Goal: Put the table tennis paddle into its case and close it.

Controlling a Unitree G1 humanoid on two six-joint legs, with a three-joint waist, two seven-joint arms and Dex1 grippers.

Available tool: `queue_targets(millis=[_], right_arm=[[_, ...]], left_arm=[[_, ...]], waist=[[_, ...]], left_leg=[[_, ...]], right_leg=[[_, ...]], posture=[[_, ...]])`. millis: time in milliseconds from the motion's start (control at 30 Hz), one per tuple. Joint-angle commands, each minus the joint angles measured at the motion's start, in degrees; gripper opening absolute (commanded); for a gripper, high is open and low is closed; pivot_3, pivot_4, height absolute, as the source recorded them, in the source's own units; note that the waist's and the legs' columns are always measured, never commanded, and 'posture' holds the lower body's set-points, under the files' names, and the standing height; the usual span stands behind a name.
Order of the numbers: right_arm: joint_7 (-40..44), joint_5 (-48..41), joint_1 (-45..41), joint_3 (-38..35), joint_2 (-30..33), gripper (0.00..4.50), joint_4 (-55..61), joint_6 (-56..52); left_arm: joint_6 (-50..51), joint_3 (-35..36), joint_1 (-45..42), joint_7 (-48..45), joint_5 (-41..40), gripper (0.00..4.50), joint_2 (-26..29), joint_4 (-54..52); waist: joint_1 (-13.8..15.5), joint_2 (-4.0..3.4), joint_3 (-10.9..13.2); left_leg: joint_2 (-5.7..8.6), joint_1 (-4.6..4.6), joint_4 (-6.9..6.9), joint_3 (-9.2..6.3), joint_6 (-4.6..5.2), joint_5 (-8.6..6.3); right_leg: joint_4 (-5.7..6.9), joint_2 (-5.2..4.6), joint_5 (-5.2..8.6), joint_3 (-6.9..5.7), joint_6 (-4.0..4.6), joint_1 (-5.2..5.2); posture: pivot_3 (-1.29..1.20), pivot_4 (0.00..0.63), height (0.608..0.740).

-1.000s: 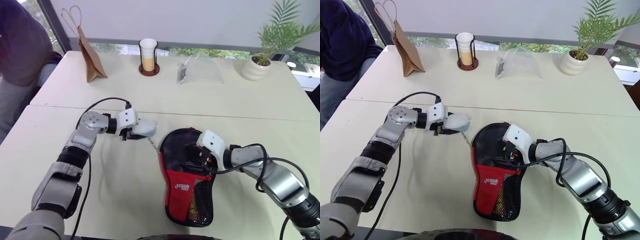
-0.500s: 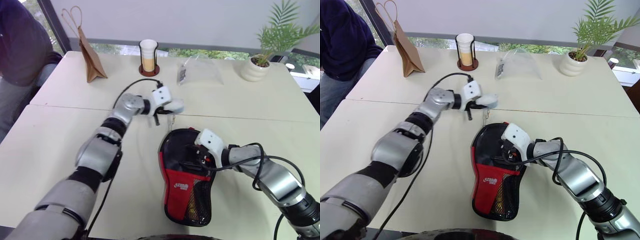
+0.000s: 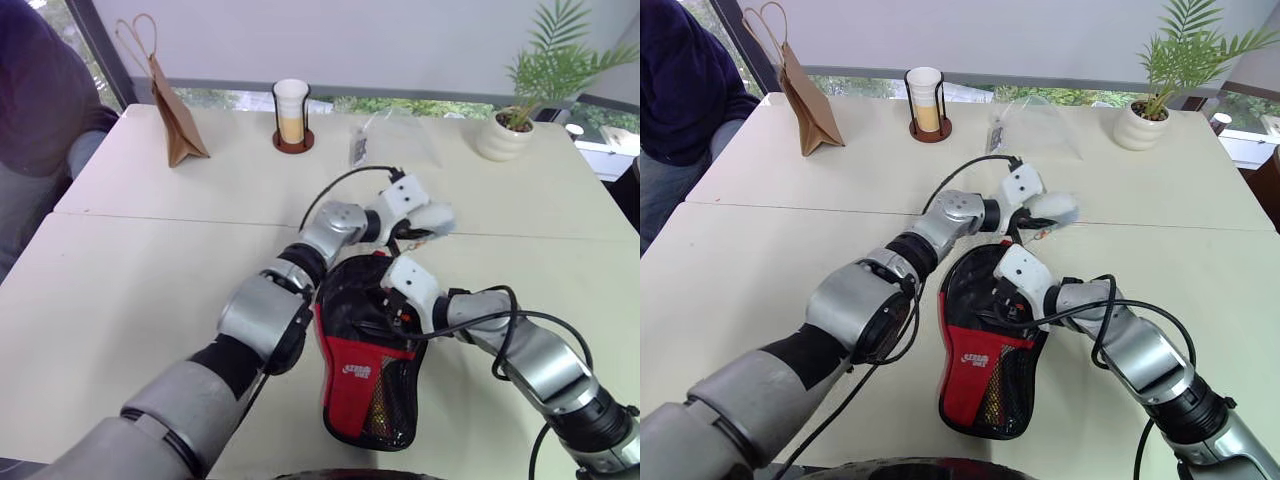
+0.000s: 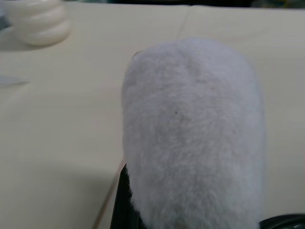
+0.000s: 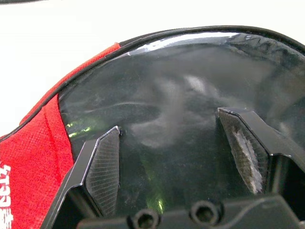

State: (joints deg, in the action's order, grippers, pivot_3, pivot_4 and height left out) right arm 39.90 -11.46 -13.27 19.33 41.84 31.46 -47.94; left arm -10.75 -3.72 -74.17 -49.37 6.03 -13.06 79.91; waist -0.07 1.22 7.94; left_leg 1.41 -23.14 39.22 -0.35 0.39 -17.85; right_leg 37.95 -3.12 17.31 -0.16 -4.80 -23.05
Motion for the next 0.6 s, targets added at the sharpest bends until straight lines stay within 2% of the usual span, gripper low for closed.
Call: queue_targets(millis=[33, 167, 267, 300, 600], right_arm=[[-0.4, 1.6, 3.3, 5.9, -0.3, 3.62, -3.2, -3.7], [-0.1, 2.3, 3.5, 5.3, 0.6, 3.62, -4.0, -2.9], [0.3, 2.1, 3.3, 4.5, 1.0, 3.62, -4.2, -2.7], [0.4, 1.8, 3.0, 3.7, 1.1, 3.62, -3.9, -3.0], [3.6, -5.6, 1.2, -9.0, 4.8, 3.62, 4.6, -8.0]], left_arm=[[1.0, 2.3, -1.1, -6.2, -2.6, 0.50, -1.4, -2.7], [2.4, 1.3, 0.3, -9.9, -0.7, 2.43, -0.7, -2.7], [1.6, 0.2, 1.2, -9.5, 0.8, 4.02, 0.2, -2.9], [1.1, -0.1, 1.6, -9.7, 1.3, 4.42, 0.8, -3.0], [-2.2, -1.3, 1.8, -6.3, 3.7, 4.42, 8.0, -4.3]], waist=[[-0.3, -0.02, 0.0], [-0.4, -0.05, 0.0], [-0.4, -0.05, 0.0], [-0.4, -0.05, 0.0], [1.0, -0.10, 0.0]], left_leg=[[0.00, 0.01, -0.01, 0.00, 0.00, 0.00], [0.00, 0.02, -0.04, 0.00, 0.00, 0.00], [0.00, 0.10, -0.04, 0.00, 0.01, 0.00], [0.00, 0.14, -0.05, -0.01, 0.01, -0.01], [0.10, 0.17, -0.03, -0.01, 0.02, -0.01]], right_leg=[[0.00, 0.00, 0.00, 0.00, 0.00, 0.01], [0.00, 0.00, 0.01, 0.00, 0.01, 0.01], [-0.01, -0.02, 0.00, 0.00, 0.01, 0.11], [-0.02, -0.02, 0.00, 0.00, 0.01, 0.15], [-0.02, -0.19, 0.00, 0.03, 0.01, 0.21]], posture=[[0.00, 0.150, 0.740], [0.00, 0.150, 0.740], [0.00, 0.150, 0.740], [0.00, 0.150, 0.740], [0.00, 0.150, 0.740]])
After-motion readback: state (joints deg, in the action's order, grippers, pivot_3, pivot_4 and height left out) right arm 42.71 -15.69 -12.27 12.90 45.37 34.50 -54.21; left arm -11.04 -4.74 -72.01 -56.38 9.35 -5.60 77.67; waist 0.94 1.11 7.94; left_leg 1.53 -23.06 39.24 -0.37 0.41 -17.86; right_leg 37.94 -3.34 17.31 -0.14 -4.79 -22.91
